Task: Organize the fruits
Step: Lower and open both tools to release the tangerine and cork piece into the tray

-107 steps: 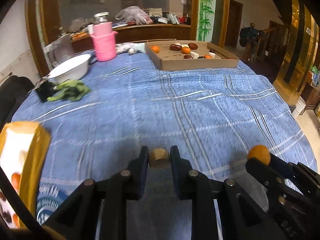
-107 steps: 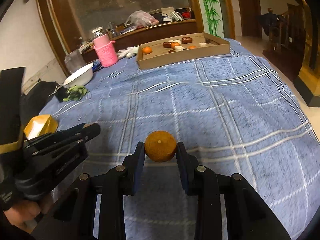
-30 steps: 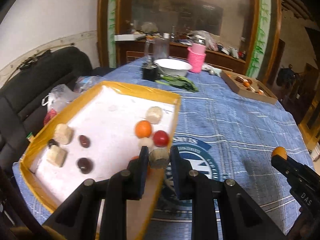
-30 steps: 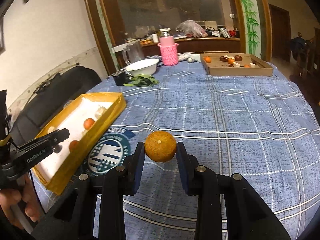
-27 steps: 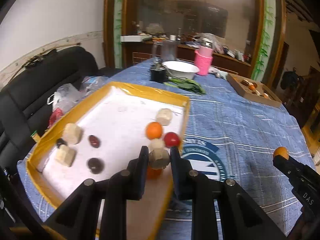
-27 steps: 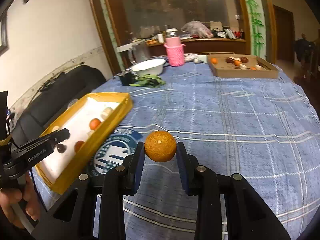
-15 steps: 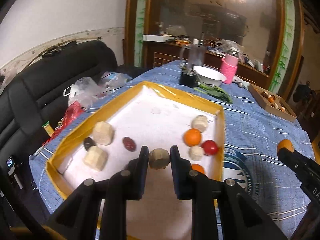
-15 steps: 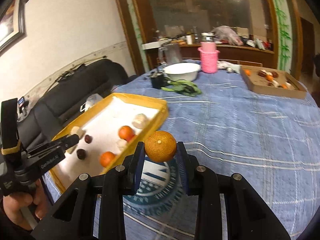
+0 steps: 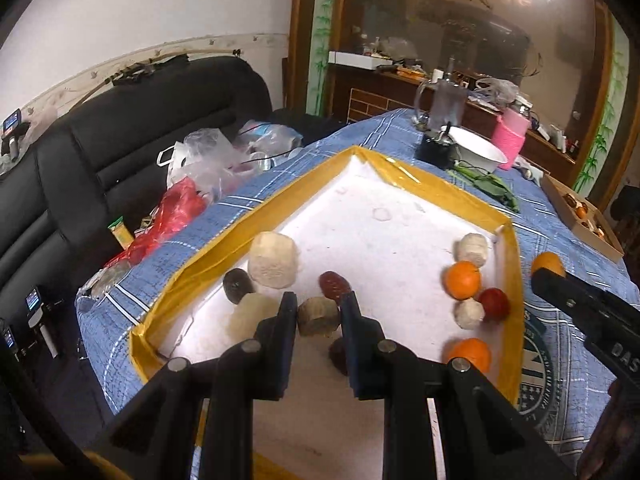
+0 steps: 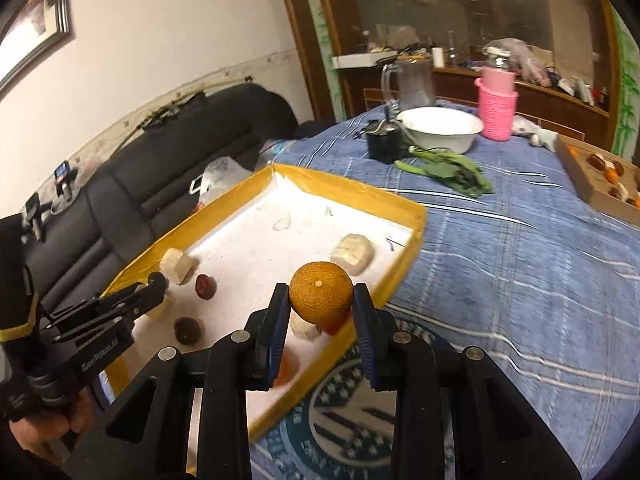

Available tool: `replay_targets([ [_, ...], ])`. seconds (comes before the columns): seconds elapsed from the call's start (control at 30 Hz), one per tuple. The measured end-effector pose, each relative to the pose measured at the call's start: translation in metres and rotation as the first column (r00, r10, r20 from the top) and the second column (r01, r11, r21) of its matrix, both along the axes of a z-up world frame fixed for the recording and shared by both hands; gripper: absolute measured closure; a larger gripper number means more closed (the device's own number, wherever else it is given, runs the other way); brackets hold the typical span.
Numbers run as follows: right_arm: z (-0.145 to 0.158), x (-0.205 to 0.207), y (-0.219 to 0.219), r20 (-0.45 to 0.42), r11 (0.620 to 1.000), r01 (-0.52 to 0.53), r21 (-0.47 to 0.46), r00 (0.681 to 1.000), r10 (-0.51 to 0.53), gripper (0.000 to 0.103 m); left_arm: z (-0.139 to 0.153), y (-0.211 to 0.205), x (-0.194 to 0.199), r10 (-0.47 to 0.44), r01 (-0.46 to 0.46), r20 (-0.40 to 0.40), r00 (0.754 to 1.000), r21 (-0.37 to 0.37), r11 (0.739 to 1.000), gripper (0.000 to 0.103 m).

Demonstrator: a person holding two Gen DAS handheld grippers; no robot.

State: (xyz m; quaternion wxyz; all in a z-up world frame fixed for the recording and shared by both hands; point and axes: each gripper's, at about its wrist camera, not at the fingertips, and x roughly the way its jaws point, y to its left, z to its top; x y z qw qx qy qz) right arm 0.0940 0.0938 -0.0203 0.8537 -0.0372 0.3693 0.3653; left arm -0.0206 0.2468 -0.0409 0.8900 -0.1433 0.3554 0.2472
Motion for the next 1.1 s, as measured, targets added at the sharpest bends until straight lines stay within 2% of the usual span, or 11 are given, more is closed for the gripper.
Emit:
replay_targets([
  [0.3,-0.018,0.036,0.024,-0.086,0.996,-0.024,-0.09,0.996,0.016,0.073,-0.003,0.014,0.012,0.014,-0.014,-0.045,0.999,-0.008,1.0,0.079],
  [0.5,-0.021,0.047,0.033,-0.086,0.986,-0.046,-0.159,0.996,0.032,0.073,-0.005,0.016,0.012,0.024,-0.024,-0.061,0.998,-0.004,1.0,0.079],
  [0.63,-0.023,0.049,0.036,-0.094,0.983,-0.054,-0.174,0.995,0.039,0.073,-0.004,0.016,0.016,0.042,-0.041,-0.074,0.996,0.004,0.999,0.079],
  [0.93,-0.025,0.062,0.051,-0.115,0.975,-0.068,-0.213,0.992,0.044,0.073,-0.011,0.017,0.059,0.016,-0.012,-0.169,0.986,0.021,1.0,0.079],
  [1.03,-0.024,0.07,0.058,-0.128,0.974,-0.068,-0.215,0.991,0.04,0.073,-0.016,0.019,0.072,-0.014,0.01,-0.204,0.979,-0.022,1.0,0.079],
  [1.1,-0.025,0.076,0.064,-0.137,0.974,-0.066,-0.215,0.99,0.037,0.073,-0.019,0.02,0.079,-0.012,0.008,-0.22,0.975,-0.015,1.0,0.079],
])
